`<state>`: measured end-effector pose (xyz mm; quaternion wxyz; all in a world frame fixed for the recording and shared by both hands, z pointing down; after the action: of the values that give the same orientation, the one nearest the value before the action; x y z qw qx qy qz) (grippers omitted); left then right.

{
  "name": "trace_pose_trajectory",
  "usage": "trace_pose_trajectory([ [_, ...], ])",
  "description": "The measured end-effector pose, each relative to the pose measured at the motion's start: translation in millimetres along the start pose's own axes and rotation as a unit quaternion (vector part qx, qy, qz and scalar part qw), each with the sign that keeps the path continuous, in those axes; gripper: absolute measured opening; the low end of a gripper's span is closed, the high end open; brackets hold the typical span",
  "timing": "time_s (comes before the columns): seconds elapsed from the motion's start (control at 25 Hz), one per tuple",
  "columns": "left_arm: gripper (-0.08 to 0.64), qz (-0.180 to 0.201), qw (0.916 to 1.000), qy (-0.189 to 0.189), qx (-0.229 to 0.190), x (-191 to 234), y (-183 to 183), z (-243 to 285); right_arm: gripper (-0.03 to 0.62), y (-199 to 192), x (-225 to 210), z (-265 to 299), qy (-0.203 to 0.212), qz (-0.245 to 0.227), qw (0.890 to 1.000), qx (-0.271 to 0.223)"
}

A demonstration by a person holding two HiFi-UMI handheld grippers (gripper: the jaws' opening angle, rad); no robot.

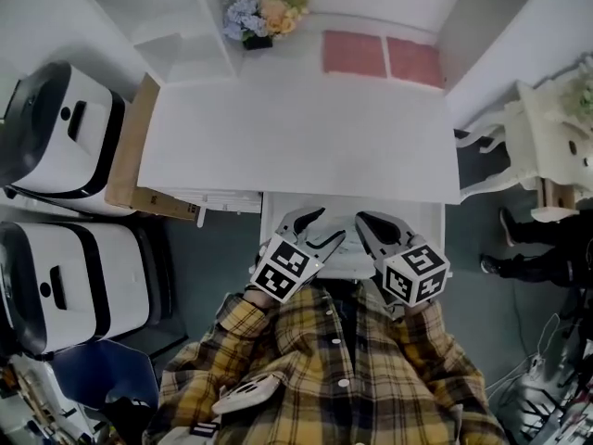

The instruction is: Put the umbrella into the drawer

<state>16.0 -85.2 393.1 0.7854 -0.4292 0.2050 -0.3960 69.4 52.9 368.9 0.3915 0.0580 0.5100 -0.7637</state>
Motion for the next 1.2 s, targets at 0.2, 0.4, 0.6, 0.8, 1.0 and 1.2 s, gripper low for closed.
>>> trace_pose_trajectory([
  [0.2,0.215,-0.014,0.9965,0.002,-0.082,3,41,-21,0.017,32,15,-17,0.008,-0.032,0.999,-0.043],
  [0.4,0.148,-0.008,0.9928,0.007,-0.119,2,71,-37,0.017,60,32,-31,0.030,-0.072,0.993,-0.084],
  [0.6,0.082,0.008,0.9906,0.016,-0.136,-1,89,-49,0.017,73,49,-39,0.056,-0.089,0.988,-0.112],
  [0.8,0.036,0.025,0.9908,0.006,-0.133,-6,97,-54,0.017,76,50,-44,0.063,-0.085,0.987,-0.122],
  [1.0,0.023,0.030,0.9898,-0.005,-0.139,-10,99,-57,0.017,73,47,-50,0.063,-0.079,0.987,-0.128],
  [1.2,0.021,0.037,0.9880,-0.018,-0.148,-11,106,-59,0.017,75,40,-58,0.064,-0.078,0.987,-0.127],
])
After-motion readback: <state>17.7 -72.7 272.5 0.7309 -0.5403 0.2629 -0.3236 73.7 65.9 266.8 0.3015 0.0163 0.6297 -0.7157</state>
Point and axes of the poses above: the fingertips, and each gripper's own axes: z forward along the fingers, x to its left, y out of its top, the point moved 8 cm from there along -z, backward along the fingers, and after that the axes turned 12 degrees about z, right-handed, at the moved point
